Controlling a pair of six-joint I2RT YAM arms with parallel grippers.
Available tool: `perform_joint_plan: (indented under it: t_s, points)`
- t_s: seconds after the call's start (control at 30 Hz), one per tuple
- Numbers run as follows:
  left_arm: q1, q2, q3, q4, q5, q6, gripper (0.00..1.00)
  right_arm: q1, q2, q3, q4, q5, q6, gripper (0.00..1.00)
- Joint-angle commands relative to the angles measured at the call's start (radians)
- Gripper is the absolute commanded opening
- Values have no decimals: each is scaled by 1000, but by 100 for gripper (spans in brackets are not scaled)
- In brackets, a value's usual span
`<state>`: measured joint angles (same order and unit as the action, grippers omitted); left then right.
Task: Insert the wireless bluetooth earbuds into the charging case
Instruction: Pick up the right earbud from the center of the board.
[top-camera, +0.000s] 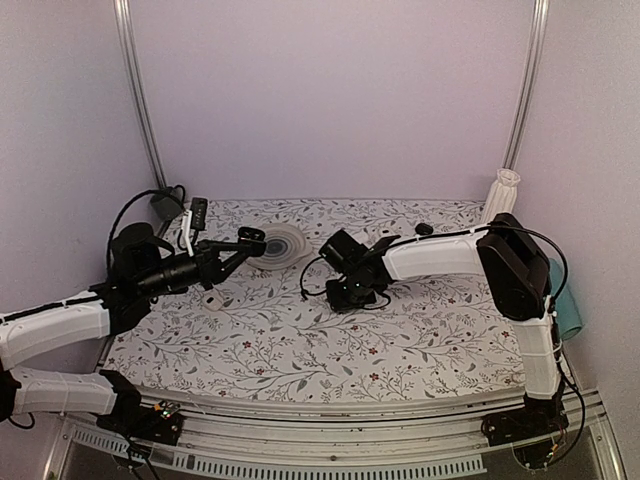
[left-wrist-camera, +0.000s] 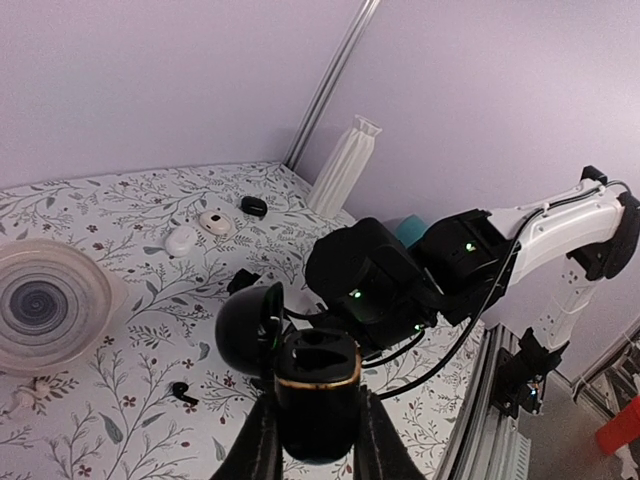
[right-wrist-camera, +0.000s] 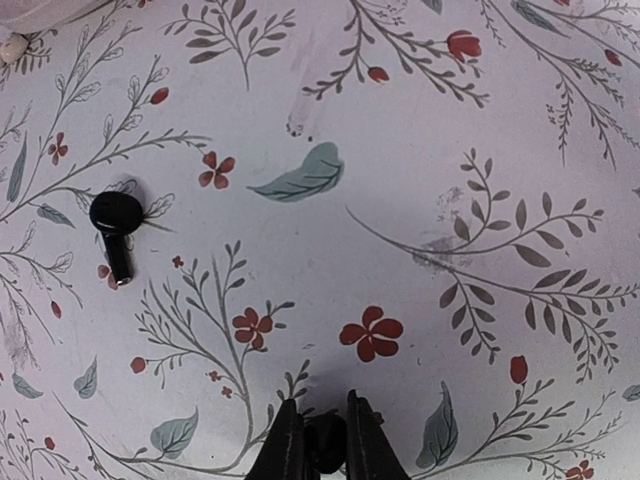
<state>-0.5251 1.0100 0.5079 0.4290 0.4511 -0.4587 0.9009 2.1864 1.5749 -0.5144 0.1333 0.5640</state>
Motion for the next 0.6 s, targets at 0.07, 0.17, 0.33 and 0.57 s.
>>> perform_joint_plan:
  t_s: [0.07, 0.17, 0.33, 0.57]
  points:
    - [17, 26, -16, 59, -15, -10, 0, -14, -44, -45, 30, -28, 10, 4]
    - [17, 37, -22, 81, -17, -14, 0, -21, -72, -67, 56, -37, 13, 4]
    - [19, 62, -40, 126, -15, -29, 0, -24, -100, -91, 90, -50, 16, 4]
    - [19, 101, -78, 205, -9, -58, 0, -33, -123, -103, 117, -81, 25, 4]
